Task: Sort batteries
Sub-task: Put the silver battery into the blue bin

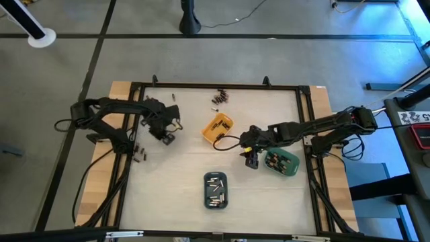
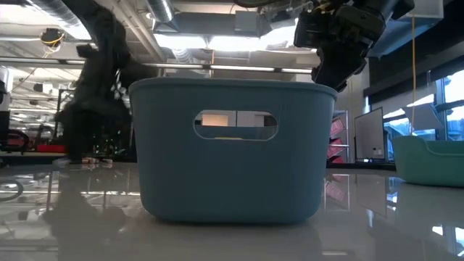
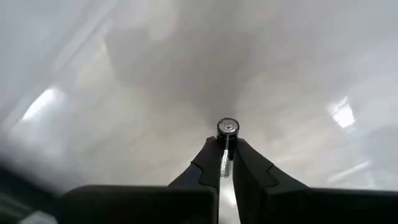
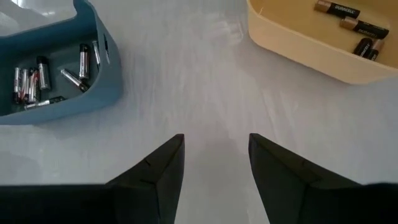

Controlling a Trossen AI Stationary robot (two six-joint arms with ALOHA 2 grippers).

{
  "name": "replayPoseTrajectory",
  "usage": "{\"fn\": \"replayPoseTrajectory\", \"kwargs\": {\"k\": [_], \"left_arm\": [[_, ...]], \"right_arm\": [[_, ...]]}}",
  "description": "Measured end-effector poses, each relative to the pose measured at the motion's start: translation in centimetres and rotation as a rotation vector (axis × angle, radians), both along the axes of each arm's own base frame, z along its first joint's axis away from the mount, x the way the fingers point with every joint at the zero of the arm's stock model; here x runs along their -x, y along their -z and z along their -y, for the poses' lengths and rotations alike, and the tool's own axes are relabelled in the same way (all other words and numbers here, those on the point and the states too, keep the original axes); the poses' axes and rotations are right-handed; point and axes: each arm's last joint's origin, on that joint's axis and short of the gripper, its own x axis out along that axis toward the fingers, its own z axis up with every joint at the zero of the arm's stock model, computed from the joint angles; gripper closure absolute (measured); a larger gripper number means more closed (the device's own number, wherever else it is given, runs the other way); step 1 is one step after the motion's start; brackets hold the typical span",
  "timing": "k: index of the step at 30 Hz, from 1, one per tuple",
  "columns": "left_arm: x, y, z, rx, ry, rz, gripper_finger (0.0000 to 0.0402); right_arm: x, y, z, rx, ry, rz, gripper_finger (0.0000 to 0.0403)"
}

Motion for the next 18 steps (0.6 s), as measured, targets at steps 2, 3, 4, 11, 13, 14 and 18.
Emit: {"fn": "replayPoseTrajectory", "kwargs": {"k": [2,3,4,11,13,14,18], "left_arm": [[-1.4,-1.2,0.0,-0.026,0.006,0.169,0.039],[-2.1,-1.7,0.0,-0.034,0.009,0.253,0.039],[-2.7,-2.3,0.1,-0.037,0.015,0.337,0.0391],[-7.4,-5.9,2.6,-0.018,0.08,0.876,0.0391],[-8.5,-6.8,4.5,0.02,0.14,1.0,0.0391],[-9.0,-7.2,5.5,0.036,0.168,1.047,0.0391],[-9.9,-7.5,9.9,0.056,0.208,1.123,0.0392]], "right_arm": [[0.1,0.1,0.0,-0.008,0.006,-0.013,0.0223],[0.2,0.1,0.0,-0.013,0.011,-0.023,0.0223],[0.2,0.2,0.0,-0.017,0.018,-0.032,0.0223],[1.0,0.6,0.0,-0.059,0.053,-0.122,0.0223],[1.1,0.7,0.0,-0.061,0.061,-0.141,0.0223],[1.1,0.7,0.0,-0.062,0.063,-0.145,0.0223],[1.0,0.6,0.0,-0.06,0.059,-0.126,0.0223]]}}
